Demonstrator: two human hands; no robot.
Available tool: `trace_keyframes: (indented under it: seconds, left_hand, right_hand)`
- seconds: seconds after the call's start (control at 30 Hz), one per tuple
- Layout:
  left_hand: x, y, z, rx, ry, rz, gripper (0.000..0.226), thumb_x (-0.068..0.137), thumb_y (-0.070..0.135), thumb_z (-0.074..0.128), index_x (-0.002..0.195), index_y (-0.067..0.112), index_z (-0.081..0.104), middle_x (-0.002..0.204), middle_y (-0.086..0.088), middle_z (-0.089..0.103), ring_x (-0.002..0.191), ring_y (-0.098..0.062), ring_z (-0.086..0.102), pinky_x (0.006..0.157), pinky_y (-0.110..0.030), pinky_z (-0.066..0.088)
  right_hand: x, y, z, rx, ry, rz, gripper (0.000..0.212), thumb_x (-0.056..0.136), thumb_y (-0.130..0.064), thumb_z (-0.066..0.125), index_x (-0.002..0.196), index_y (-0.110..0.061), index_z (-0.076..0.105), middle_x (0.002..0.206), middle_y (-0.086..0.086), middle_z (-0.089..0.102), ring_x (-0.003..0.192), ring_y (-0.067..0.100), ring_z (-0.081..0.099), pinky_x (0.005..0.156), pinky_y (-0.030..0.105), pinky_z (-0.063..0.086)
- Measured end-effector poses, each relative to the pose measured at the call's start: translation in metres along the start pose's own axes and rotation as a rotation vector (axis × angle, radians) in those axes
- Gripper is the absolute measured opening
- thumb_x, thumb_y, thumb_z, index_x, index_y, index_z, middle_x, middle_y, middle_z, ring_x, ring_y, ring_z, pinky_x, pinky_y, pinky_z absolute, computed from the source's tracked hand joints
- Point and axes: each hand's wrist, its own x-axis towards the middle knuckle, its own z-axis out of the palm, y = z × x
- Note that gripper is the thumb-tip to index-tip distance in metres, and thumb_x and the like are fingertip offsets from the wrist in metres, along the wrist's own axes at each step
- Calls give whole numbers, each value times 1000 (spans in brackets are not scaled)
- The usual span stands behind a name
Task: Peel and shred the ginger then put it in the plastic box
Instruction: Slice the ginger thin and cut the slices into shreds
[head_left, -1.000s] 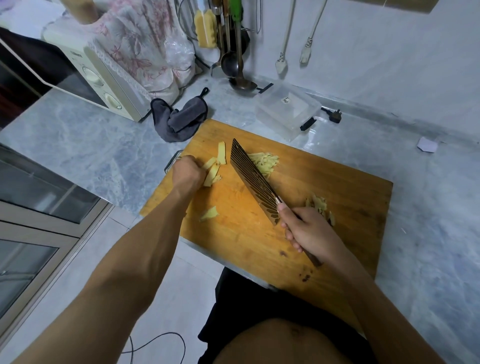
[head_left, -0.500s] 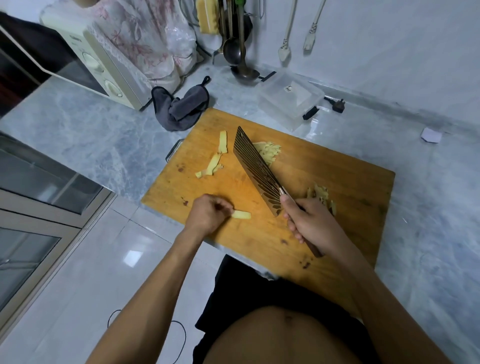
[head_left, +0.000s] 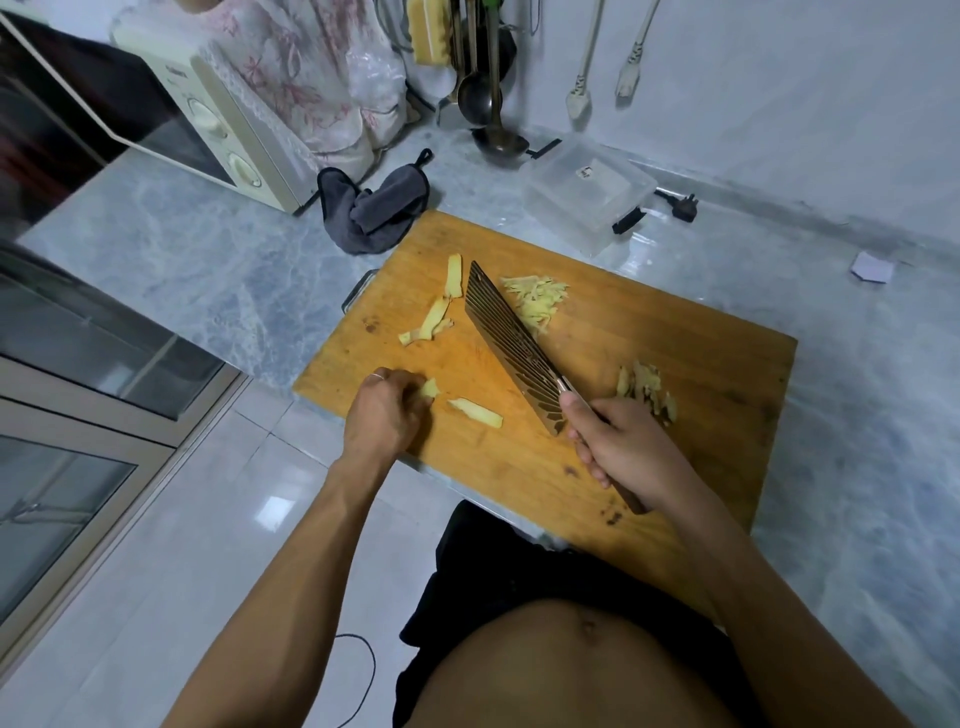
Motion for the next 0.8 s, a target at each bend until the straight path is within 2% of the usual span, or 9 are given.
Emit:
trace_keyframes:
  seconds: [0.1,0.17,0.23,0.3,0.4,0.5,0.6,0.7,0.8]
  left_hand:
    - [-5,0,-4,29,52,89,31,99,34,53,114,13,70,103,-11,69,83,-30,64,71,-34,53]
    - [-11,7,-5,-8,70,129,34,100,36,49,114,12,70,103,-12,70,84,-30,65,71,-35,54]
    - [-22,18,-2,-47,106,250,34,98,35,50,113,13,70,109,-8,67,90,-27,65,73,-34,55]
    - [-34,27,5,-42,210,431,27,97,27,53,108,10,71,113,-6,64,98,-21,62,76,-27,51]
    - [-44,28,22,10,277,567,22,94,19,61,108,9,74,111,-9,65,101,-25,60,76,-28,50]
    - [-53,23,40,67,187,502,22,88,10,70,110,11,74,114,-11,65,99,-29,63,70,-37,57]
    - [-61,28,44,23,174,417,25,89,12,69,114,13,71,118,-8,61,104,-26,60,76,-32,54]
    - [-66,41,42,-59,221,154,24,90,20,67,114,14,68,116,-7,58,102,-26,57,78,-34,52]
    - [-71,53,43,-40,195,-85,32,91,33,65,119,16,66,114,-10,60,103,-30,56,84,-39,50]
  right_hand:
    - [0,0,1,12,3,1,58,100,-53,47,84,1,63,59,3,56,45,12,51,47,29,44]
    - [0,0,1,9,-3,1,57,99,-54,47,83,-1,63,59,3,57,46,12,51,49,29,45]
    - [0,1,1,8,-6,1,59,99,-55,47,84,0,63,59,3,57,46,11,51,49,29,45]
    - [0,2,1,10,-10,-3,62,99,-54,47,87,4,63,59,3,56,45,11,50,48,28,44]
    - [-1,4,1,0,-24,-8,64,98,-54,48,90,8,61,59,4,56,45,11,50,48,27,44]
    - [-2,7,-1,-19,-55,-11,65,98,-54,48,92,9,60,59,3,57,45,12,49,48,28,44]
    - [-1,8,-4,-69,-87,-10,64,99,-55,45,91,6,60,56,-1,57,45,11,50,48,28,45]
    - [3,8,-6,-157,-106,-25,66,99,-57,42,89,5,62,53,-3,59,44,10,52,49,30,47]
    - [7,5,-7,-243,-137,-54,67,100,-56,41,82,6,60,48,-7,58,40,6,50,53,34,44]
